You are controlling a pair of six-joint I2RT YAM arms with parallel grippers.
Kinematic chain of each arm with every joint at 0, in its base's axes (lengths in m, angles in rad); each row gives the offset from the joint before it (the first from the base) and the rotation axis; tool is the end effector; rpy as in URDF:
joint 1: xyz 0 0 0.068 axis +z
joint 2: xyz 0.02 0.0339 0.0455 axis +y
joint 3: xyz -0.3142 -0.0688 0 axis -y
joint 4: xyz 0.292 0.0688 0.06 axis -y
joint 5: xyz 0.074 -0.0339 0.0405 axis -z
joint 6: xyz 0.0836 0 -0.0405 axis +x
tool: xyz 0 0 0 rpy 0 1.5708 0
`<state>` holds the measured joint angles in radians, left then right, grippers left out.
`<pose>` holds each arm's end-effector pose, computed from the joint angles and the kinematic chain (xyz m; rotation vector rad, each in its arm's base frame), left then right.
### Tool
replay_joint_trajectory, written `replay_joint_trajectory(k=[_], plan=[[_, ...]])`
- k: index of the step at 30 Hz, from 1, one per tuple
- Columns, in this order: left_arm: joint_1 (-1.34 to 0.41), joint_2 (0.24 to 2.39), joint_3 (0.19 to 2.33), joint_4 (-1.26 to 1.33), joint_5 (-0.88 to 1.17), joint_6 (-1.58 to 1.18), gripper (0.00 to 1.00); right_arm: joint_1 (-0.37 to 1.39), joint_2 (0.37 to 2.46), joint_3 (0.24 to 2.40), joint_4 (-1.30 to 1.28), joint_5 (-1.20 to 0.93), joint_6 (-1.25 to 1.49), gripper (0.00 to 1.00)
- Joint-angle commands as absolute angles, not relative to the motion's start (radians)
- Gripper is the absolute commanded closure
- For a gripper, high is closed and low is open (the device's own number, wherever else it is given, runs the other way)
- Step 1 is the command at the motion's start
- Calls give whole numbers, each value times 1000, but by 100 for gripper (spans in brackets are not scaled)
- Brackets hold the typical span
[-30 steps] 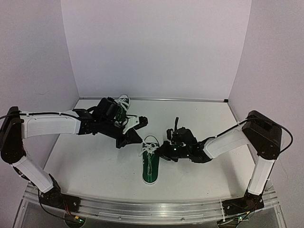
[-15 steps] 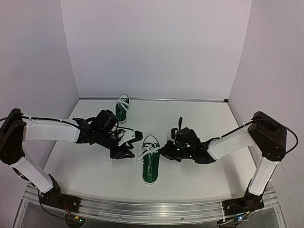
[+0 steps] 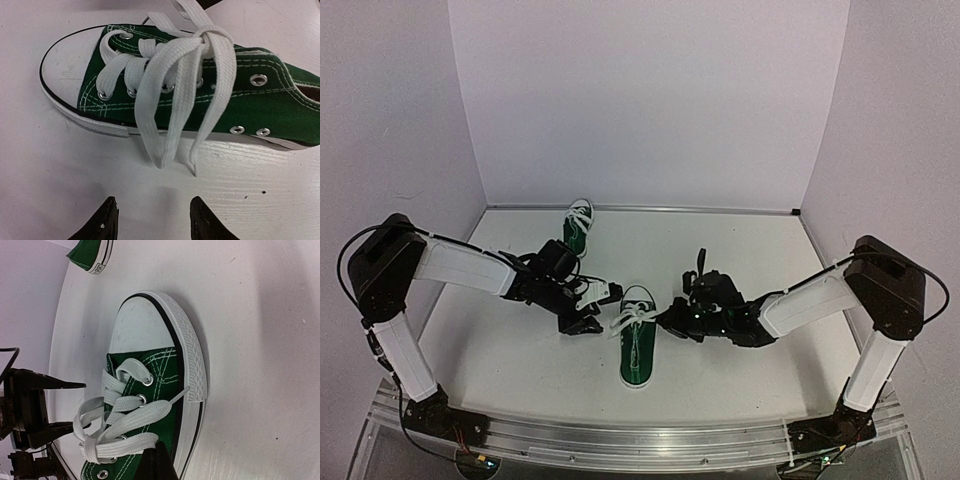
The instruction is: Tie the shoes
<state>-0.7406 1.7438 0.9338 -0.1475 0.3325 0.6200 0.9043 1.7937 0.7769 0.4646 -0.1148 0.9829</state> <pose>0.2819 -0.2947 0.1278 1.6833 1.8683 -0.4685 0.2570 0.3422 0.1208 0.0172 2.3804 1.1560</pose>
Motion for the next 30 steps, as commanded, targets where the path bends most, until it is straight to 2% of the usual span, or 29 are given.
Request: replay_joint_trajectory(k=[1,24,26,28,30], plan=[[-741,1791,1003,-80,360,653,52,909,1757,766,480,-83,989,100],[-757,1895,1064,-21,498,608,61,908,1760,759,480,-83,992,100],[-759,1897,1068,-22,495,605,67,908,1759,758,480,-82,993,100],[-759,1895,1066,-20,494,603,81,908,1757,755,480,-81,993,100],[-759,1891,1063,-22,495,601,90,908,1754,752,479,-79,995,100]])
